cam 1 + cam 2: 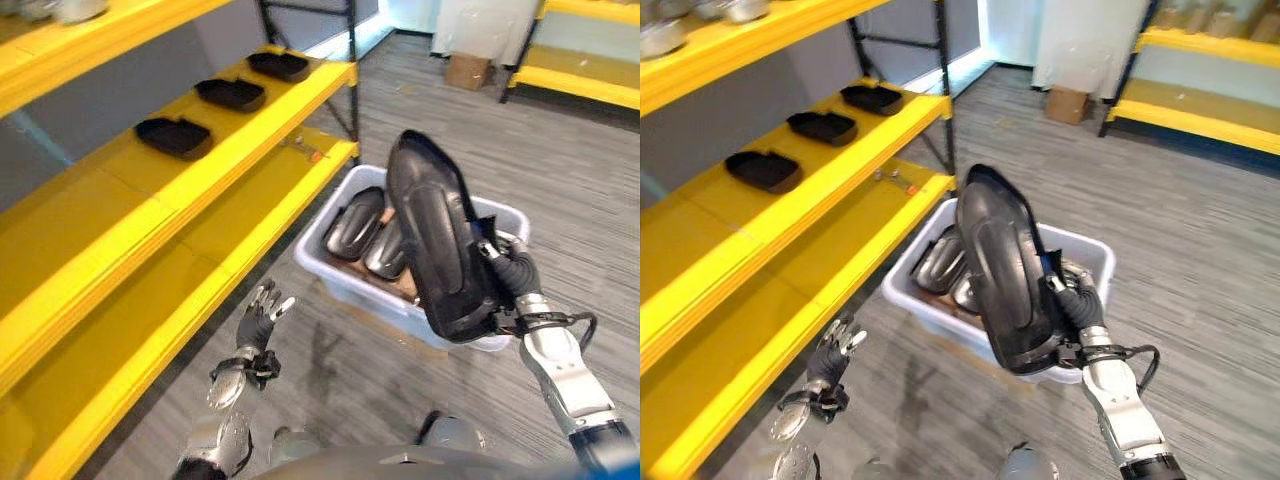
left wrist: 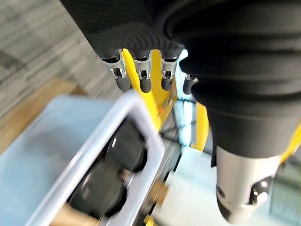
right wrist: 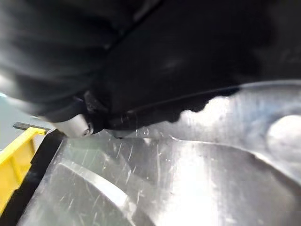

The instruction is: Move parts from the plastic box to the shelf.

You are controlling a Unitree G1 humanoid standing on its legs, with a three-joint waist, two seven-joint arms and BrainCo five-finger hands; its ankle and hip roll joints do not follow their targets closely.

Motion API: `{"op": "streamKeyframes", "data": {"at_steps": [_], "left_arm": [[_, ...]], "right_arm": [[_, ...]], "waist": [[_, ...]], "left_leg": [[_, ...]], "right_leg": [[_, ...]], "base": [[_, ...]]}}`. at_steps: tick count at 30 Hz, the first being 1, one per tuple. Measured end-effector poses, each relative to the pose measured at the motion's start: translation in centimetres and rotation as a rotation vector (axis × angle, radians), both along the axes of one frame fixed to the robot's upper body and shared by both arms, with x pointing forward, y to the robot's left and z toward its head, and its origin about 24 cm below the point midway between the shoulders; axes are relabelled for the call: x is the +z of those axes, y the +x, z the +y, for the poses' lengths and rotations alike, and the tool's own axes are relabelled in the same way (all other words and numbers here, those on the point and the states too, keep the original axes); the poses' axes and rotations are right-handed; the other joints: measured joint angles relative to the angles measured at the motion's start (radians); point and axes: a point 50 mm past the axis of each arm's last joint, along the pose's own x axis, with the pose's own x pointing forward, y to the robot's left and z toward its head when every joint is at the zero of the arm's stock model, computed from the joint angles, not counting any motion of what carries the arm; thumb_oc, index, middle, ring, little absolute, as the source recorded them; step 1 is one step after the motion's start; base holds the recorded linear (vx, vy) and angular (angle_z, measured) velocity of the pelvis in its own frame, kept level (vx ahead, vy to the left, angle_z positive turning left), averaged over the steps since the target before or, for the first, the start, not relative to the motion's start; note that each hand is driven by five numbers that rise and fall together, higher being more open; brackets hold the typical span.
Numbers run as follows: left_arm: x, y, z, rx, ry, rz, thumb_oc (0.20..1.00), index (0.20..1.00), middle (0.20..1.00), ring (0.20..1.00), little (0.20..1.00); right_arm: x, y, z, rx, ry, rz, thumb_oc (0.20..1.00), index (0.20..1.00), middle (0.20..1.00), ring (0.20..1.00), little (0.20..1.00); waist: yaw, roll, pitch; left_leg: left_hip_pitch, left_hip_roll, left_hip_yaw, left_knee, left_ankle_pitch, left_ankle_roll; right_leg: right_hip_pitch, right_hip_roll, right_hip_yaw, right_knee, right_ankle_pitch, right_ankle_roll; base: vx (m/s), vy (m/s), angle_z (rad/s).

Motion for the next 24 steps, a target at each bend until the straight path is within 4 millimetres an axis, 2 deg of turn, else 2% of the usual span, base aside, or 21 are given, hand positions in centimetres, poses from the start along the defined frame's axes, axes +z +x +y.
{"op": "streamKeyframes", "data": {"at_steps": [1, 2, 3, 4, 5, 8, 9, 10, 12, 13, 14, 15, 16, 17, 18, 19, 20, 21, 22, 23, 24], "left_arm": [[0.0, -0.4, 1.2, 0.015, 0.032, 0.012, 1.000, 1.000, 1.000, 1.000, 1.000], [0.0, -0.7, 2.6, 0.072, 0.050, 0.017, 1.000, 1.000, 1.000, 1.000, 1.000], [-0.2, -1.1, 4.0, 0.127, 0.071, 0.035, 1.000, 1.000, 1.000, 1.000, 1.000], [0.3, -1.4, 5.1, 0.142, 0.106, 0.026, 1.000, 1.000, 1.000, 1.000, 1.000], [0.4, -1.6, 5.6, 0.166, 0.112, 0.028, 1.000, 1.000, 1.000, 1.000, 1.000], [0.4, -2.1, 6.4, 0.167, 0.145, 0.045, 1.000, 1.000, 1.000, 1.000, 1.000], [0.6, -1.6, 6.0, 0.169, 0.134, 0.022, 1.000, 1.000, 1.000, 1.000, 1.000], [1.1, -1.7, 5.9, 0.158, 0.145, 0.006, 1.000, 1.000, 1.000, 1.000, 1.000], [1.8, -1.9, 6.4, 0.151, 0.176, -0.017, 1.000, 1.000, 1.000, 1.000, 1.000], [1.9, -1.8, 6.5, 0.156, 0.186, -0.020, 1.000, 1.000, 1.000, 1.000, 1.000], [1.9, -0.9, 6.5, 0.166, 0.191, -0.028, 1.000, 1.000, 1.000, 1.000, 1.000], [1.8, -0.5, 6.7, 0.170, 0.197, -0.021, 1.000, 1.000, 1.000, 1.000, 1.000], [1.8, 0.0, 6.5, 0.163, 0.198, -0.017, 1.000, 1.000, 1.000, 1.000, 1.000], [1.7, 0.6, 5.9, 0.148, 0.196, -0.019, 1.000, 1.000, 1.000, 1.000, 1.000], [1.6, 0.7, 5.6, 0.139, 0.193, -0.020, 1.000, 1.000, 1.000, 1.000, 1.000], [2.1, 1.5, 5.3, 0.128, 0.192, -0.048, 1.000, 1.000, 1.000, 1.000, 1.000], [3.5, 2.7, 4.9, 0.103, 0.214, -0.125, 1.000, 1.000, 1.000, 1.000, 1.000], [3.3, 2.6, 4.5, 0.100, 0.203, -0.123, 1.000, 1.000, 1.000, 1.000, 1.000], [3.1, 2.8, 4.2, 0.104, 0.195, -0.118, 1.000, 1.000, 1.000, 1.000, 1.000], [2.8, 2.5, 3.9, 0.097, 0.187, -0.107, 1.000, 1.000, 1.000, 1.000, 1.000], [1.9, 1.6, 3.9, 0.099, 0.186, -0.067, 1.000, 1.000, 1.000, 1.000, 1.000]], "right_arm": [[-0.3, -0.2, 0.5, 0.007, 0.030, 0.006, 0.200, 0.200, 0.200, 0.200, 0.200], [-0.7, -0.3, 1.2, 0.020, 0.054, 0.022, 0.200, 0.200, 0.200, 0.200, 0.200], [-1.0, -0.5, 1.8, 0.052, 0.057, 0.036, 0.200, 0.200, 0.200, 0.200, 0.200], [-1.1, -0.6, 2.1, 0.058, 0.071, 0.036, 0.200, 0.200, 0.200, 0.200, 0.200], [-0.9, -0.3, 2.3, 0.063, 0.077, 0.024, 0.200, 0.200, 0.200, 0.200, 0.200], [0.0, 0.6, 3.1, 0.072, 0.101, -0.019, 0.200, 0.200, 0.200, 0.200, 0.200], [0.1, 0.7, 3.0, 0.070, 0.098, -0.024, 0.200, 0.200, 0.200, 0.200, 0.200], [0.4, 1.0, 3.3, 0.078, 0.103, -0.035, 0.200, 0.200, 0.200, 0.200, 0.200], [0.8, 0.8, 3.4, 0.059, 0.130, -0.059, 0.200, 0.200, 0.200, 0.200, 0.200], [1.0, 0.8, 3.8, 0.071, 0.135, -0.069, 0.200, 0.200, 0.200, 0.200, 0.200], [1.3, 1.0, 4.4, 0.093, 0.142, -0.082, 0.200, 0.200, 0.200, 0.200, 0.200], [1.3, 1.0, 4.9, 0.128, 0.137, -0.077, 0.200, 0.200, 0.200, 0.200, 0.200], [1.2, 0.8, 5.2, 0.138, 0.143, -0.074, 0.200, 0.200, 0.200, 0.200, 0.200], [0.9, 0.5, 5.1, 0.137, 0.146, -0.061, 0.200, 0.200, 0.200, 0.200, 0.200], [0.9, 0.4, 4.9, 0.139, 0.139, -0.055, 0.200, 0.200, 0.200, 0.200, 0.200], [0.7, 0.4, 4.7, 0.133, 0.134, -0.047, 0.200, 0.200, 0.200, 0.200, 0.200], [0.4, 0.0, 4.0, 0.114, 0.129, -0.043, 0.200, 0.200, 0.200, 0.200, 0.200], [1.0, 0.0, 3.4, 0.124, 0.100, -0.064, 0.200, 0.200, 0.200, 0.200, 0.200], [0.9, -0.2, 3.1, 0.134, 0.088, -0.050, 0.200, 0.200, 0.200, 0.200, 0.200], [0.7, -0.4, 2.8, 0.124, 0.089, -0.042, 0.200, 0.200, 0.200, 0.200, 0.200], [0.4, -0.8, 2.4, 0.112, 0.094, -0.027, 0.200, 0.200, 0.200, 0.200, 0.200]], "waist": [[0.025, -0.013, 0.008], [0.040, -0.031, 0.015], [0.053, -0.038, 0.016], [0.070, -0.061, 0.021], [0.077, -0.074, 0.021], [0.098, -0.087, 0.035], [0.091, -0.079, 0.038], [0.117, -0.075, 0.049], [0.138, -0.101, 0.050], [0.128, -0.111, 0.040], [0.131, -0.100, 0.037], [0.121, -0.089, 0.043], [0.089, -0.071, 0.054], [0.063, -0.041, 0.066], [0.044, -0.011, 0.082], [0.005, -0.022, 0.102], [-0.042, -0.058, 0.098], [-0.058, -0.039, 0.096], [-0.092, -0.049, 0.113], [-0.112, -0.046, 0.122], [-0.114, -0.045, 0.125]], "left_leg": [[-0.090, -0.016, -0.027, 0.151, -0.072, 0.022], [-0.126, -0.033, -0.039, 0.199, -0.090, 0.047], [-0.142, -0.050, -0.044, 0.200, -0.085, 0.065], [-0.155, -0.066, -0.050, 0.209, -0.094, 0.081], [-0.166, -0.078, -0.053, 0.222, -0.096, 0.088], [-0.219, -0.122, -0.065, 0.264, -0.116, 0.112], [-0.239, -0.154, -0.085, 0.271, -0.108, 0.152], [-0.285, -0.175, -0.079, 0.344, -0.154, 0.159], [-0.317, -0.255, -0.066, 0.391, -0.197, 0.250], [-0.342, -0.294, -0.060, 0.399, -0.221, 0.269], [-0.359, -0.324, -0.071, 0.405, -0.211, 0.301], [-0.341, -0.359, -0.110, 0.365, -0.193, 0.323], [-0.294, -0.383, -0.151, 0.283, -0.148, 0.338], [-0.217, -0.388, -0.201, 0.141, -0.073, 0.343], [-0.137, -0.369, -0.224, 0.004, 0.005, 0.242], [-0.149, -0.383, -0.194, 0.040, 0.096, 0.036], [-0.206, -0.361, -0.189, 0.098, 0.026, 0.186], [-0.155, -0.344, -0.248, 0.019, -0.005, 0.257], [-0.120, -0.381, -0.237, 0.026, -0.028, 0.261], [-0.087, -0.401, -0.260, 0.010, -0.029, 0.262], [-0.020, -0.420, -0.255, -0.030, -0.029, 0.262]], "right_leg": [[0.003, -0.034, -0.014, -0.020, 0.038, 0.019], [0.006, -0.054, -0.010, -0.044, 0.069, 0.009], [0.016, -0.052, 0.001, -0.049, 0.065, 0.006], [0.051, -0.046, -0.007, -0.071, 0.056, 0.014], [0.059, -0.048, -0.018, -0.096, 0.073, 0.025], [0.079, -0.052, -0.023, -0.167, 0.101, 0.034], [0.092, -0.087, -0.051, -0.177, 0.138, 0.019], [0.105, -0.082, -0.032, -0.217, 0.126, 0.047], [0.146, -0.150, -0.070, -0.240, 0.123, 0.056], [0.146, -0.167, -0.055, -0.235, 0.184, 0.005], [0.097, -0.185, 0.049, -0.138, 0.236, 0.010], [0.032, -0.168, 0.183, -0.049, 0.239, -0.022], [-0.018, -0.102, 0.322, 0.058, 0.159, -0.029], [-0.076, 0.017, 0.425, 0.138, 0.058, -0.035], [-0.139, 0.141, 0.470, 0.165, -0.003, -0.051], [-0.192, 0.213, 0.464, 0.137, -0.009, -0.091], [-0.295, 0.229, 0.496, 0.098, -0.023, -0.056], [-0.322, 0.257, 0.499, 0.068, -0.008, -0.014], [-0.369, 0.276, 0.541, -0.074, 0.014, 0.022], [-0.379, 0.290, 0.540, -0.125, 0.040, 0.003], [-0.354, 0.329, 0.554, -0.221, 0.102, -0.028]], "base": [[0.03, 0.303, 0.70], [0.07, 0.256, 0.65], [0.08, 0.199, 0.48], [0.08, 0.188, 0.37], [0.06, 0.155, 0.28], [0.10, 0.227, 0.38], [0.17, 0.350, 0.67], [0.23, 0.476, 0.78], [0.22, 0.431, 0.72], [0.27, 0.518, 1.07], [0.24, 0.444, 0.94], [0.25, 0.427, 0.97], [0.10, 0.129, 0.81], [0.11, 0.072, 0.93], [0.12, 0.040, 0.99], [0.30, -0.049, 1.26], [0.23, -0.070, 1.38], [0.35, -0.226, 1.28], [0.24, -0.187, 0.98], [0.29, -0.229, 0.78], [0.15, -0.152, 0.61]]}}
